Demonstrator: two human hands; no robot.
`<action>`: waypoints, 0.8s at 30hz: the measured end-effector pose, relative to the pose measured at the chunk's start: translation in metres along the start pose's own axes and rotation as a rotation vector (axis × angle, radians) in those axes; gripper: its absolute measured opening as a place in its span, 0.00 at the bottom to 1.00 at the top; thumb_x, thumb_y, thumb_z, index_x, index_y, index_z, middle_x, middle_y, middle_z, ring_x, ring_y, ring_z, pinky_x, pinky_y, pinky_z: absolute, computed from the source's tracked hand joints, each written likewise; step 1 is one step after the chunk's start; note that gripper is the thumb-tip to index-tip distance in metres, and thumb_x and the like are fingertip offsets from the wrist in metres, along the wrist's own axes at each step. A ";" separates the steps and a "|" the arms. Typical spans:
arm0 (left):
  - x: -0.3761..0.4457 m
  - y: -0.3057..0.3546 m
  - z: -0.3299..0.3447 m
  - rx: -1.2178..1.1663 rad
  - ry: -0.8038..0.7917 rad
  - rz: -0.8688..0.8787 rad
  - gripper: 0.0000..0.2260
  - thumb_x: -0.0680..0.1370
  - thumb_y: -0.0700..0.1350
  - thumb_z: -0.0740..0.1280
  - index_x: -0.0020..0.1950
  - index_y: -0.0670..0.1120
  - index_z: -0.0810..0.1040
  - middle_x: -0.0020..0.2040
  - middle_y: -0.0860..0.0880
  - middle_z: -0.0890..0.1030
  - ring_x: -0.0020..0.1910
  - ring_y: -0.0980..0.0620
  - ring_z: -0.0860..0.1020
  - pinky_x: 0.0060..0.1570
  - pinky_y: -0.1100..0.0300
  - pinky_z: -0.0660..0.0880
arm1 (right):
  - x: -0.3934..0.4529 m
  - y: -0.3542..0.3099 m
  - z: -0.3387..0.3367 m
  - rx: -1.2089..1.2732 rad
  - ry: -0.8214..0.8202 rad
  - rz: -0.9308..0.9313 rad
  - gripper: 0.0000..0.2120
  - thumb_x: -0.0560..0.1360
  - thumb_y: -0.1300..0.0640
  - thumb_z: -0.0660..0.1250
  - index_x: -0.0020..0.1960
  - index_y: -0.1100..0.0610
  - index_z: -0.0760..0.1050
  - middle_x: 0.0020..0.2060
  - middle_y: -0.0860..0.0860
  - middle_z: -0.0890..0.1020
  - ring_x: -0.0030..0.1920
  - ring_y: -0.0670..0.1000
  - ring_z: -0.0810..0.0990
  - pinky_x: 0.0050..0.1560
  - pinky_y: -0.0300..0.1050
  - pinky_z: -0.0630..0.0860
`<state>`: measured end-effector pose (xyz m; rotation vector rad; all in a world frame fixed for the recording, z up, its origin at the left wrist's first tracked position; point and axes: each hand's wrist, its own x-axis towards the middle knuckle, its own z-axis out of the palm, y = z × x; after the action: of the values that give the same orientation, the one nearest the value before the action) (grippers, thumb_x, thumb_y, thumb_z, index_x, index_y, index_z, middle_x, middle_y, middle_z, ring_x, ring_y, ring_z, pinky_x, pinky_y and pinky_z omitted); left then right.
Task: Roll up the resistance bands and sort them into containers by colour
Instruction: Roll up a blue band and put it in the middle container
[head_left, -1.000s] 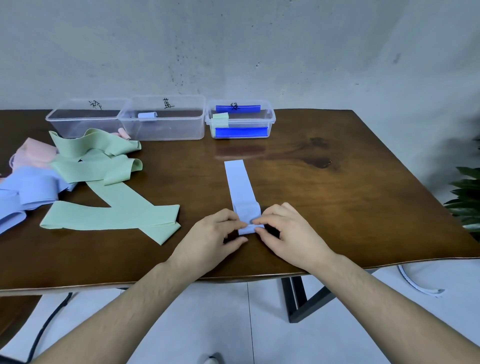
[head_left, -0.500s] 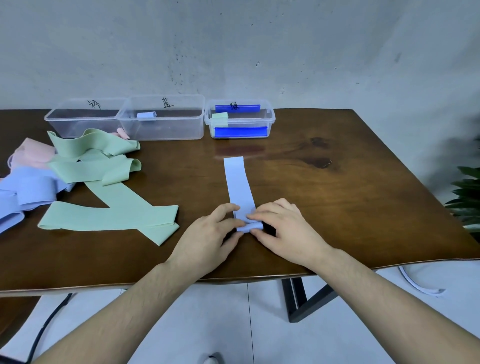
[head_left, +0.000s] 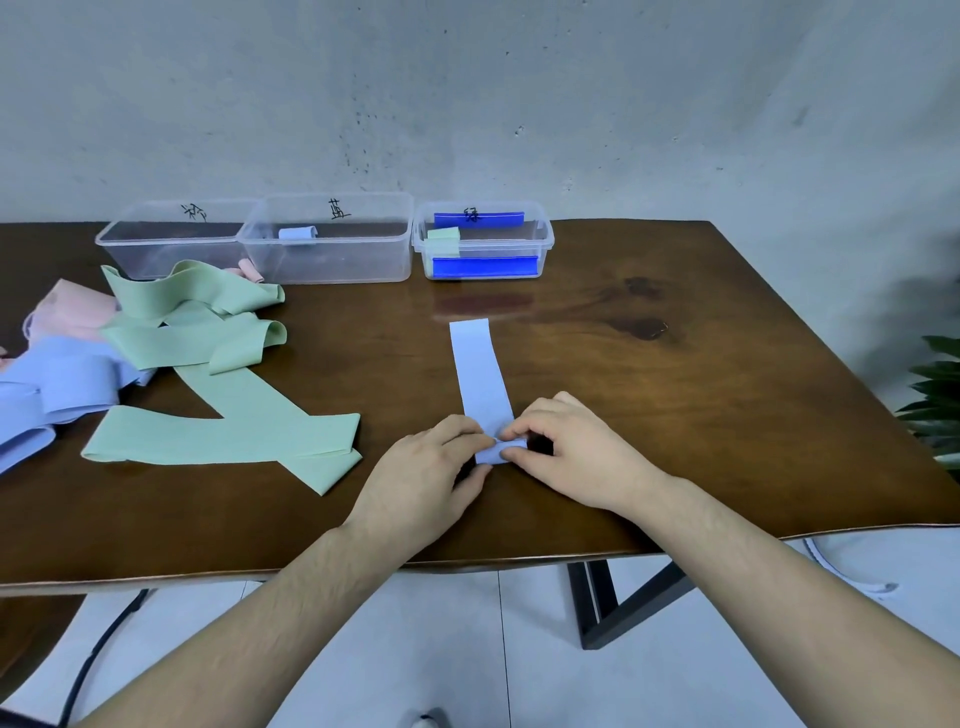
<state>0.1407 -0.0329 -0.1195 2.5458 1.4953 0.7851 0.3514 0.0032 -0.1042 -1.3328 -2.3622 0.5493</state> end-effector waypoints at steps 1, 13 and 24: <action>0.000 0.000 0.000 -0.003 -0.003 -0.004 0.10 0.77 0.45 0.71 0.58 0.47 0.83 0.56 0.53 0.79 0.43 0.53 0.81 0.43 0.57 0.80 | 0.001 0.000 0.000 0.005 -0.005 0.000 0.10 0.79 0.48 0.68 0.59 0.47 0.81 0.50 0.40 0.79 0.53 0.42 0.70 0.55 0.36 0.69; 0.000 0.000 0.001 0.093 0.031 0.029 0.11 0.80 0.47 0.67 0.61 0.50 0.81 0.50 0.53 0.83 0.40 0.51 0.78 0.39 0.53 0.78 | 0.002 0.002 0.000 0.068 0.081 -0.045 0.10 0.78 0.49 0.70 0.59 0.44 0.80 0.47 0.39 0.79 0.52 0.44 0.71 0.54 0.41 0.72; 0.007 -0.001 0.001 0.049 0.001 -0.021 0.12 0.80 0.46 0.66 0.63 0.47 0.81 0.53 0.51 0.77 0.42 0.50 0.78 0.38 0.55 0.78 | 0.002 0.006 0.001 -0.082 0.079 -0.104 0.13 0.80 0.48 0.67 0.63 0.47 0.81 0.50 0.40 0.74 0.52 0.43 0.67 0.59 0.40 0.68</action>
<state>0.1430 -0.0264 -0.1177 2.5602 1.5583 0.7570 0.3543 0.0078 -0.1078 -1.2335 -2.3961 0.3669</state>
